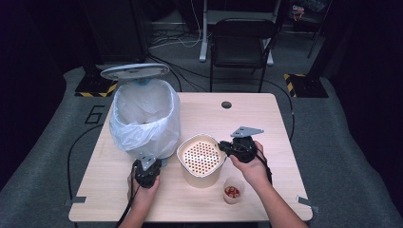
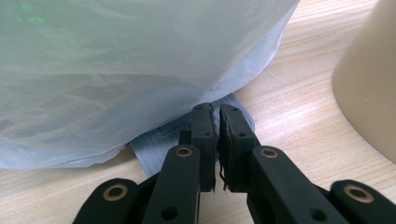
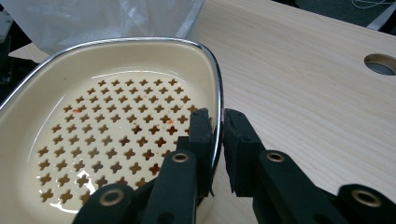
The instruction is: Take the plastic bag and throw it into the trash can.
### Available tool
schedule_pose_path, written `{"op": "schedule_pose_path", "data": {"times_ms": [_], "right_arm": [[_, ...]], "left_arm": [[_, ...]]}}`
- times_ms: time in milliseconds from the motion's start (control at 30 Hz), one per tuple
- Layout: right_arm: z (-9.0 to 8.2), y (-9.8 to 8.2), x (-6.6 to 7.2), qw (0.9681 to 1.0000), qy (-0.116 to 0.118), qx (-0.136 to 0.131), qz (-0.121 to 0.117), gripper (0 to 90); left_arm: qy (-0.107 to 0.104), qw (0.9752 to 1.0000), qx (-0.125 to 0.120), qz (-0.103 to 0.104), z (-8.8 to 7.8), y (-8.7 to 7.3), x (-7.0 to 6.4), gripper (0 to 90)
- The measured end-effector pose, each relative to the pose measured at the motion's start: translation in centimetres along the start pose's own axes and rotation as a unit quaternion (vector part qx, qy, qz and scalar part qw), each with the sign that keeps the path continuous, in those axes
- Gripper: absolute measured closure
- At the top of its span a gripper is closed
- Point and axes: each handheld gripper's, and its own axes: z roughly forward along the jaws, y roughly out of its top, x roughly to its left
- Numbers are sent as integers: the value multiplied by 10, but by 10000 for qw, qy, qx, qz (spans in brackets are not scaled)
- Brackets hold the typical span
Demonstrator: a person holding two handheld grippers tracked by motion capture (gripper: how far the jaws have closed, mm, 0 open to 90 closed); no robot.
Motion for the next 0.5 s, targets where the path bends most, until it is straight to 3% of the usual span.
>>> {"op": "schedule_pose_path", "data": {"times_ms": [200, 267, 367, 500], "right_arm": [[-6, -4, 2, 10000, 85, -5, -20, 823], [-10, -5, 2, 9997, 151, -186, 110, 679], [-21, -5, 2, 9984, 99, -505, 241, 569], [-38, -13, 2, 9976, -35, -658, 214, 442]], "left_arm": [[-38, 10000, 30, -16, 0, 0, 0, 849], [-38, 10000, 27, -17, 0, 0, 0, 849], [-42, 10000, 17, -38, 0, 0, -1, 849], [-20, 10000, 14, -12, 0, 0, 0, 849]]}}
